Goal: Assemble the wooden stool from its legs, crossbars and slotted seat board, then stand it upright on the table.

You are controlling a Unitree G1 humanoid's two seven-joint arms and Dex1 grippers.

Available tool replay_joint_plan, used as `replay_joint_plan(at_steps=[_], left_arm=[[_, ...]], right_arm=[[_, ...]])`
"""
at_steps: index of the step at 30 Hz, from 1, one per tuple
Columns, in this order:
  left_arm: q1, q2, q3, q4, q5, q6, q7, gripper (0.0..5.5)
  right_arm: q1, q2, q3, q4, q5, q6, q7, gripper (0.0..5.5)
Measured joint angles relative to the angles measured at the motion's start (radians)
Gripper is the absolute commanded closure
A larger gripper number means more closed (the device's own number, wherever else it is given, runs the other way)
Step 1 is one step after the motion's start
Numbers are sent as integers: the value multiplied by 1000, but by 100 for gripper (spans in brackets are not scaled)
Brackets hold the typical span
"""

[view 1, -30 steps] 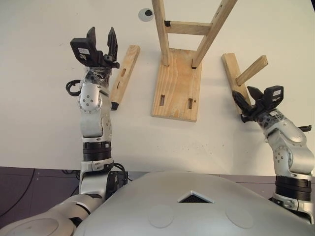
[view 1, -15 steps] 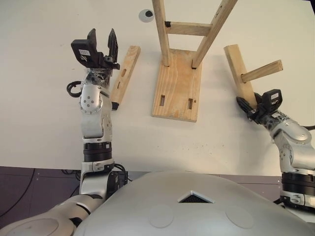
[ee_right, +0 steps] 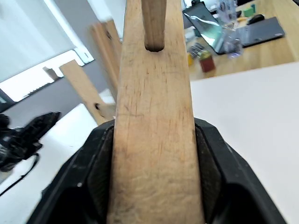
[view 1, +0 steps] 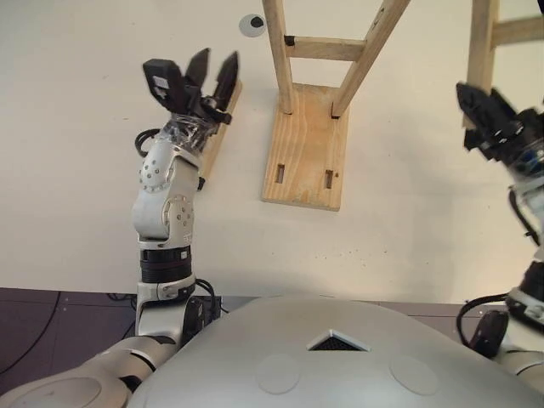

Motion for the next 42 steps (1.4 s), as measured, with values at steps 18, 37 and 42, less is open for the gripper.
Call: replay_joint_plan(at_steps=[18, 37, 42], left_arm=[[-235, -58, -14, -129, -802, 457, -14, 124], [-257, -64, -73, -112, -745, 427, -14, 294], [-252, -59, -88, -113, -708, 413, -50, 344]], right_arm=[[-121, -125, 193, -202, 330, 211, 196, 347], [-109, -124, 263, -225, 351, 208, 185, 347], [-109, -123, 265, -228, 360, 208, 161, 347]])
